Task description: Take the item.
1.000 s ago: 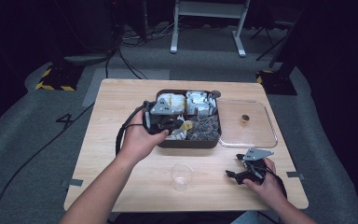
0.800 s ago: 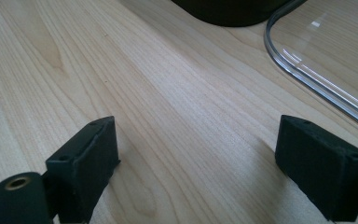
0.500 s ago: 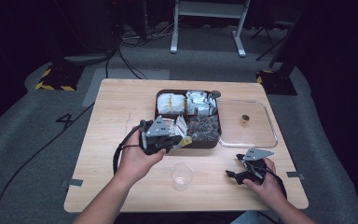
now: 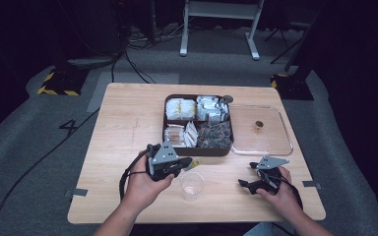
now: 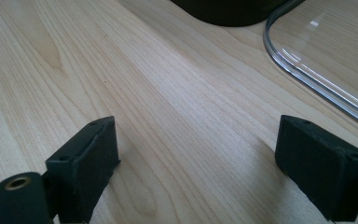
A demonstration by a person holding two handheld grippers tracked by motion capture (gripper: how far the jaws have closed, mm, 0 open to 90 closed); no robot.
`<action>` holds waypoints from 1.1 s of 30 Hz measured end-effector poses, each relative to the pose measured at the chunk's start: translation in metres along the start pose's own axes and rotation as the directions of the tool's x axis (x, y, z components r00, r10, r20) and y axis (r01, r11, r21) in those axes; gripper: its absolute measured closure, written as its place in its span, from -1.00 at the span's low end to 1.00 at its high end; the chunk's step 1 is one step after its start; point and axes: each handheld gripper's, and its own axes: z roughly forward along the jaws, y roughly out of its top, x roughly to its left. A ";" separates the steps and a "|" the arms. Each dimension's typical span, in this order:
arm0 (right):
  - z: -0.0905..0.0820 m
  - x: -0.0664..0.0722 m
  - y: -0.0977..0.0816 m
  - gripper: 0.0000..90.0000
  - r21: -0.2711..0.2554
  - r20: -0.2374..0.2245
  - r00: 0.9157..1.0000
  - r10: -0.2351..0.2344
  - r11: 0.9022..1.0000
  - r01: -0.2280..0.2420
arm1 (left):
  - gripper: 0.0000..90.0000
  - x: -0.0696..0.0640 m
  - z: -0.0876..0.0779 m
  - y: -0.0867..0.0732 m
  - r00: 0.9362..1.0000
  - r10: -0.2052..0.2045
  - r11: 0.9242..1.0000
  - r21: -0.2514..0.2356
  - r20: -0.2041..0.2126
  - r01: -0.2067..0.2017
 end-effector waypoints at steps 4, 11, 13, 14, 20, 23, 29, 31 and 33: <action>0.000 0.000 0.000 -0.70 0.000 0.000 1.000 0.001 1.000 -0.001 | 1.00 -0.008 0.002 -0.005 1.000 0.005 1.000 0.000 0.015 -0.005; 0.000 0.000 0.000 -0.70 0.000 0.001 1.000 0.001 1.000 -0.001 | 1.00 -0.018 0.008 -0.012 0.999 0.007 1.000 0.009 0.035 -0.007; 0.000 0.000 0.000 -0.70 0.000 0.001 1.000 0.002 1.000 -0.002 | 1.00 -0.020 0.010 -0.015 0.999 0.004 1.000 0.010 0.042 -0.004; 0.000 0.000 0.000 -0.70 0.000 0.001 1.000 0.001 1.000 -0.001 | 1.00 -0.020 0.011 -0.016 0.999 -0.001 1.000 0.011 0.044 0.000; 0.000 0.000 0.000 -0.70 0.000 0.001 1.000 0.001 1.000 -0.001 | 1.00 -0.022 0.014 -0.023 0.999 -0.009 1.000 0.017 0.048 0.009; 0.000 0.000 0.000 -0.70 0.000 0.001 1.000 0.002 1.000 -0.002 | 1.00 -0.022 0.015 -0.026 0.999 -0.010 1.000 0.016 0.052 0.009; 0.000 0.000 0.000 -0.70 0.000 0.001 1.000 0.002 1.000 -0.002 | 1.00 -0.022 0.016 -0.030 0.998 -0.018 1.000 0.012 0.056 0.017; 0.000 0.000 0.000 -0.70 0.000 0.001 1.000 0.002 1.000 -0.002 | 1.00 -0.023 0.016 -0.031 0.998 -0.022 1.000 0.009 0.059 0.022; 0.000 0.000 0.000 -0.70 0.000 0.001 1.000 0.002 1.000 -0.002 | 1.00 -0.023 0.017 -0.032 0.998 -0.022 1.000 0.011 0.061 0.022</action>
